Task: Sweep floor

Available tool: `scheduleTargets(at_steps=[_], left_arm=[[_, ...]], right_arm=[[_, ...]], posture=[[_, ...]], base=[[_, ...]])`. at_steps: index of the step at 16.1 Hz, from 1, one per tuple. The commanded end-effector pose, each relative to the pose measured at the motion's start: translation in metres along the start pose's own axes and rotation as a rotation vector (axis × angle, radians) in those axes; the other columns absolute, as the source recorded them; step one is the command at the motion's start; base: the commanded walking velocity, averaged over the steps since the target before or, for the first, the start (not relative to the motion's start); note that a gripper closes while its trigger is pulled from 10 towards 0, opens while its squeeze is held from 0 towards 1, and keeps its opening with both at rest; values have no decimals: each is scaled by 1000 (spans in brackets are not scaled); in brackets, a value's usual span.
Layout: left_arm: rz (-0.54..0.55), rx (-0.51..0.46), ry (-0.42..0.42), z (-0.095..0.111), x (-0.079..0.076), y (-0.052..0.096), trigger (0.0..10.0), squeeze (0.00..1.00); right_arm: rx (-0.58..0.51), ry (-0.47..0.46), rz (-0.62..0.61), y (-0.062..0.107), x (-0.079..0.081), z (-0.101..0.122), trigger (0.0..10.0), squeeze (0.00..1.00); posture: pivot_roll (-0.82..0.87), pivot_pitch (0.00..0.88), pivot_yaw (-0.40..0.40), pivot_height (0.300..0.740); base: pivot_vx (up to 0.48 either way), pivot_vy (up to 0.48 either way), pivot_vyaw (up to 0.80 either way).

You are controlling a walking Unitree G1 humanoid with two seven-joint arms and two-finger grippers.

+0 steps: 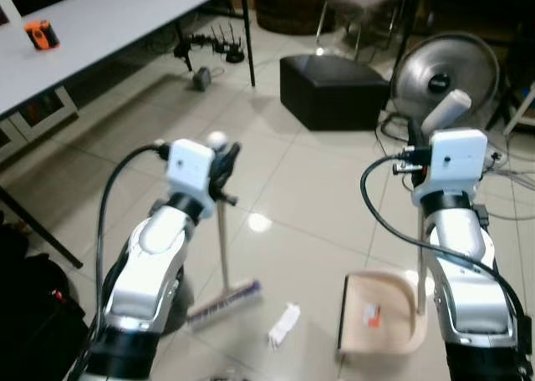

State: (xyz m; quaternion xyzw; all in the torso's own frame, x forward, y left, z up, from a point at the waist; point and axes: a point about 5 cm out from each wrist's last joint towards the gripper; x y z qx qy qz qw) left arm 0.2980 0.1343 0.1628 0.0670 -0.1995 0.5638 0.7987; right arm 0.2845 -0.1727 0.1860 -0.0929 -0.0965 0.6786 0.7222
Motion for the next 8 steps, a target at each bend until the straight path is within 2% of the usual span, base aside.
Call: scheduleTargets(at_steps=[1,6,8], left_arm=[[6,-19,-21,2,1,-8,10000,0],[73,-5,65,-3,-10,-27,10000,0],[149,-31,78,-3,-12,-34,10000,0]], right_arm=[[-35,-43,47,-3,9,1,10000,0],[-56,12,56,-3,-3,-16,10000,0],[-71,26,83,-5,-8,-23,10000,0]], posture=[[13,104,85,740],[29,191,127,740],[45,257,148,740]], base=[[0,0,0],[0,0,0],[0,0,0]])
Point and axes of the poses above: a point about 5 cm out from each wrist's last joint towards the gripper, its own y axis pointing back from the gripper into the wrist, its own z axis along the axis of the wrist's last joint, x = y × z, and after that the axes turned 14 degrees about -y, right-handed
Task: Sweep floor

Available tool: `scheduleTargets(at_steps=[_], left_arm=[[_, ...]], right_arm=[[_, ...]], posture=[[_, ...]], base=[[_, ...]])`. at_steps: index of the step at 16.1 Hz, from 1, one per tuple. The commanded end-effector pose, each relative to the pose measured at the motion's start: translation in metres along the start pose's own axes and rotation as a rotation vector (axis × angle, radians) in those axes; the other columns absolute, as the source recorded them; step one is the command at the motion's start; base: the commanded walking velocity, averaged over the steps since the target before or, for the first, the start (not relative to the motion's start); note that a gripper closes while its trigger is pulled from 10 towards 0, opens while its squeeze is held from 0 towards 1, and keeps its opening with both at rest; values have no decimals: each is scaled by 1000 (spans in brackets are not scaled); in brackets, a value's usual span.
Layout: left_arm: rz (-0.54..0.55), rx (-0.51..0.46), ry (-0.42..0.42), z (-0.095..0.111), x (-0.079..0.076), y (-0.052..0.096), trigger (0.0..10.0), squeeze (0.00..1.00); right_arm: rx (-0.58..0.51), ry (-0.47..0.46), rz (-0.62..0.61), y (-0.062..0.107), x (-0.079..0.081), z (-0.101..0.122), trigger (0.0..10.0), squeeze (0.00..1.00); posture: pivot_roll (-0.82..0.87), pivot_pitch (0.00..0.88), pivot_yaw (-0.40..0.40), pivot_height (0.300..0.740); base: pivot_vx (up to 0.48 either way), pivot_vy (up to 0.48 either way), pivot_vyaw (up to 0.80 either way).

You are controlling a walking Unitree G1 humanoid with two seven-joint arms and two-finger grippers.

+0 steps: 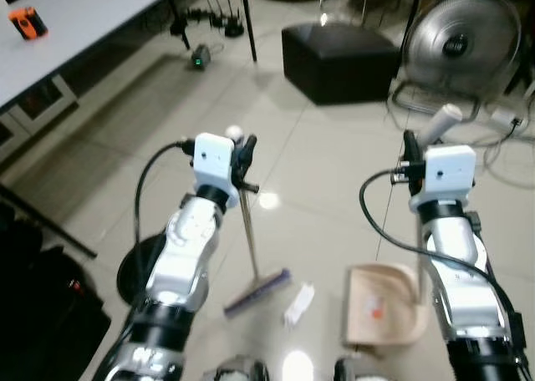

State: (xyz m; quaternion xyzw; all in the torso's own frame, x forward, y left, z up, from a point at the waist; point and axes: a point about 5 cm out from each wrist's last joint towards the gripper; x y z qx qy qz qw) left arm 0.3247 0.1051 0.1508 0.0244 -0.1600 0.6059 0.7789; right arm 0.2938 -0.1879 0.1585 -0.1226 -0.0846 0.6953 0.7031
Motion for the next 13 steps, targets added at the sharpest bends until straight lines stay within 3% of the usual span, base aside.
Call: scheduleTargets(at_steps=[1,6,9,11,13], left_arm=[[69,-50,-53,6,10,-4,10000,0],[164,-107,-61,6,7,-11,10000,0],[199,-153,-34,5,2,-16,10000,0],[211,-156,-30,5,2,-17,10000,0],[235,-143,-32,1,-2,-22,10000,0]], right_arm=[[-51,-23,38,-4,5,3,10000,0],[-90,-13,75,-6,9,-8,10000,0],[-163,-36,78,-17,18,-7,10000,0],[-174,-48,70,-18,21,-7,10000,0],[-172,-12,96,-17,34,-15,10000,0]], posture=[[52,272,150,740],[98,350,168,740],[116,389,181,740],[119,393,182,740],[130,412,192,740]], base=[[0,0,0],[0,0,0],[0,0,0],[0,0,0],[0,0,0]])
Point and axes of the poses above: a point about 5 cm out from each wrist's last joint towards the gripper, its own y axis pointing back from the gripper into the wrist, its own z axis along the axis of the wrist's last joint, x = y × z, and after that the axes turned 14 degrees about -y, right-handed
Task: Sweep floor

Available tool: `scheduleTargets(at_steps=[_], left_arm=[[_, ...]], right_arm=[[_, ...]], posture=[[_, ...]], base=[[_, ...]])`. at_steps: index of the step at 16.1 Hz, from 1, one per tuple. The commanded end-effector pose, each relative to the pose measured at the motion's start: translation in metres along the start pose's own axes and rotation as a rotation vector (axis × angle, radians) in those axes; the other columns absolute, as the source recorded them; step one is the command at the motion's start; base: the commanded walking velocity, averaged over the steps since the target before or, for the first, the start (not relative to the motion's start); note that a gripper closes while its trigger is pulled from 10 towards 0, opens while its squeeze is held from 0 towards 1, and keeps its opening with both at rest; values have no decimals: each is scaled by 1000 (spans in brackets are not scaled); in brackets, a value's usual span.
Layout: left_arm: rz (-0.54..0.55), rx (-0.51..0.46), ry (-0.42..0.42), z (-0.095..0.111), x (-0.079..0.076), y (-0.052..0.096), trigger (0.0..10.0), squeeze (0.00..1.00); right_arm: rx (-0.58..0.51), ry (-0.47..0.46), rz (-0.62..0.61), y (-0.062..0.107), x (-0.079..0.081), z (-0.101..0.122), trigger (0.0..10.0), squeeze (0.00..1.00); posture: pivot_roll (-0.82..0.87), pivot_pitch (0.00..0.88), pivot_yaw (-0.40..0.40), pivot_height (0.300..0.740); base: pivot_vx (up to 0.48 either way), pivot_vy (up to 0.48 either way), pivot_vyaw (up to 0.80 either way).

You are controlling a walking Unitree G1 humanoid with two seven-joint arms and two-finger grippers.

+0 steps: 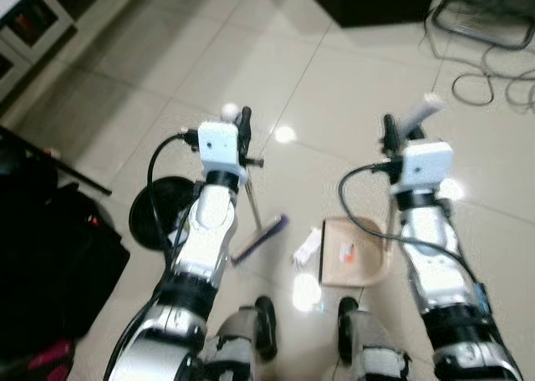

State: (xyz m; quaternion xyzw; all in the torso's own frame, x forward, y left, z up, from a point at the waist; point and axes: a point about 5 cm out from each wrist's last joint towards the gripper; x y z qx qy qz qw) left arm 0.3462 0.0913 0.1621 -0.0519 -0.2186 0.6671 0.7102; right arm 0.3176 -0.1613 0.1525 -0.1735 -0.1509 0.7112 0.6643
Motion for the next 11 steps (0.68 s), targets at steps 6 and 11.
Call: scheduleTargets(at_steps=[6,11], left_arm=[[37,21,10,-7,-9,0,10000,0],[36,15,51,-3,-22,-3,10000,0]], right_arm=[[-82,74,-13,7,11,-2,10000,0],[-161,-16,-59,2,18,13,10000,0]], posture=[[146,433,208,740],[137,437,205,740]], base=[[0,0,0],[0,0,0]])
Point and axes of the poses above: a point about 5 cm out from each wrist's last joint towards the gripper, its own y axis pointing back from the gripper into the wrist, its own z axis along the axis of the wrist's last joint, x = y × z, and after that the axes turned 14 degrees about -y, right-handed
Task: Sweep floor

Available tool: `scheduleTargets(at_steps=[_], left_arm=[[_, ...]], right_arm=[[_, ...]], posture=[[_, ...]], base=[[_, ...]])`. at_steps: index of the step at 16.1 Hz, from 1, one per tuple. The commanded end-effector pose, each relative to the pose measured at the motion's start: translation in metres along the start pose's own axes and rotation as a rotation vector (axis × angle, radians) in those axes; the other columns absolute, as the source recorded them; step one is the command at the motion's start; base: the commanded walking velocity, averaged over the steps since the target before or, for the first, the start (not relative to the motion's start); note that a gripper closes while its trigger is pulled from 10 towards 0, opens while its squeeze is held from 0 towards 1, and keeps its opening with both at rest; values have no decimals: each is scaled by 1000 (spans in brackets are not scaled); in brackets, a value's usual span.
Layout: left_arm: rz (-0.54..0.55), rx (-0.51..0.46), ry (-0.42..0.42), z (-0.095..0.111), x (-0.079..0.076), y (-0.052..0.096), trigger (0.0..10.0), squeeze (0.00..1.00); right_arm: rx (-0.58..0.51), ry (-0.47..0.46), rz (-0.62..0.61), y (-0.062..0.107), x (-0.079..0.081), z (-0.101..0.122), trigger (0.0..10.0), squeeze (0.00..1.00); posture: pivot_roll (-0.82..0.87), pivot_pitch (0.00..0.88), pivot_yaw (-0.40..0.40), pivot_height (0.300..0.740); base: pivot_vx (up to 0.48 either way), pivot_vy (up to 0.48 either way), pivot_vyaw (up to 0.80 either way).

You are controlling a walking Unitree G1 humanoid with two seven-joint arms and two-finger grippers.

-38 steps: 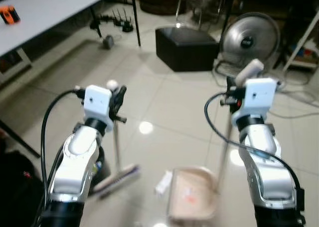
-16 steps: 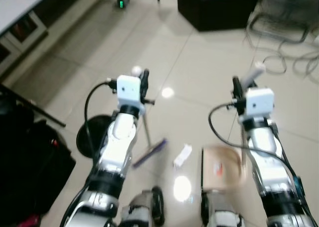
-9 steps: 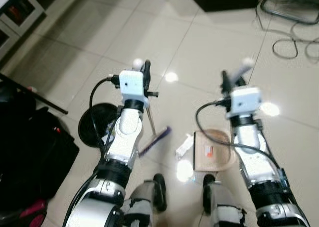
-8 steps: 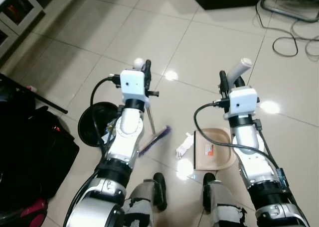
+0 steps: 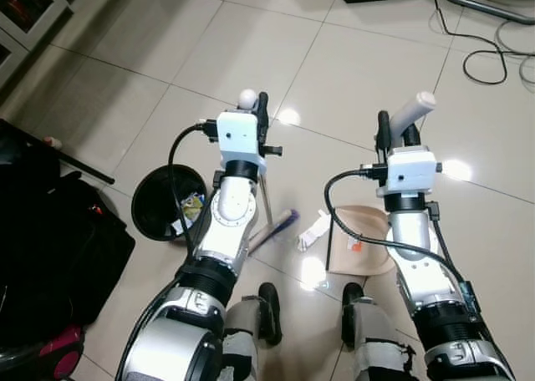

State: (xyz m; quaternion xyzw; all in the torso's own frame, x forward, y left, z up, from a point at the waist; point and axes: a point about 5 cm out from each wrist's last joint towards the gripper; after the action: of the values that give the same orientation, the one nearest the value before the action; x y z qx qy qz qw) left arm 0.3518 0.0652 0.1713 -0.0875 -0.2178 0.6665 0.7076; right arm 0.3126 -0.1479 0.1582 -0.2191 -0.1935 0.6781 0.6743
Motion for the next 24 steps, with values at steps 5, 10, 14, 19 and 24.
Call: scheduleTargets(at_steps=[5,10,14,19,24], left_arm=[[38,71,-5,-16,8,6,10000,0],[47,70,-23,-18,13,4,10000,0],[68,64,10,-16,14,1,10000,0],[97,36,74,-1,6,-15,10000,0],[133,60,146,5,-6,-20,10000,0]], right_arm=[[-126,-101,-27,-11,-5,32,10000,0],[-97,49,33,-8,-30,30,10000,0],[-6,85,33,7,-28,3,10000,0],[43,15,-7,7,4,-14,10000,0],[13,-71,58,11,47,-9,10000,0]], posture=[[127,437,203,740],[132,432,204,740],[148,441,208,740],[163,436,204,740],[138,422,198,740]], base=[[0,0,0],[0,0,0],[0,0,0],[0,0,0],[0,0,0]])
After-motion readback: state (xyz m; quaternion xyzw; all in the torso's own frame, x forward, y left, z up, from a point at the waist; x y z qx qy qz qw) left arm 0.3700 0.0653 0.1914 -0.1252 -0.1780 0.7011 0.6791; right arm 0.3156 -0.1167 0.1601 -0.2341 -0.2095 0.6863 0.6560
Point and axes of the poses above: a point about 5 cm out from each wrist's last joint towards the gripper, its own y axis pointing back from the gripper into the wrist, its own z axis along the axis of the wrist's last joint, x = y × z, and after that the axes turned 14 degrees about -y, right-handed
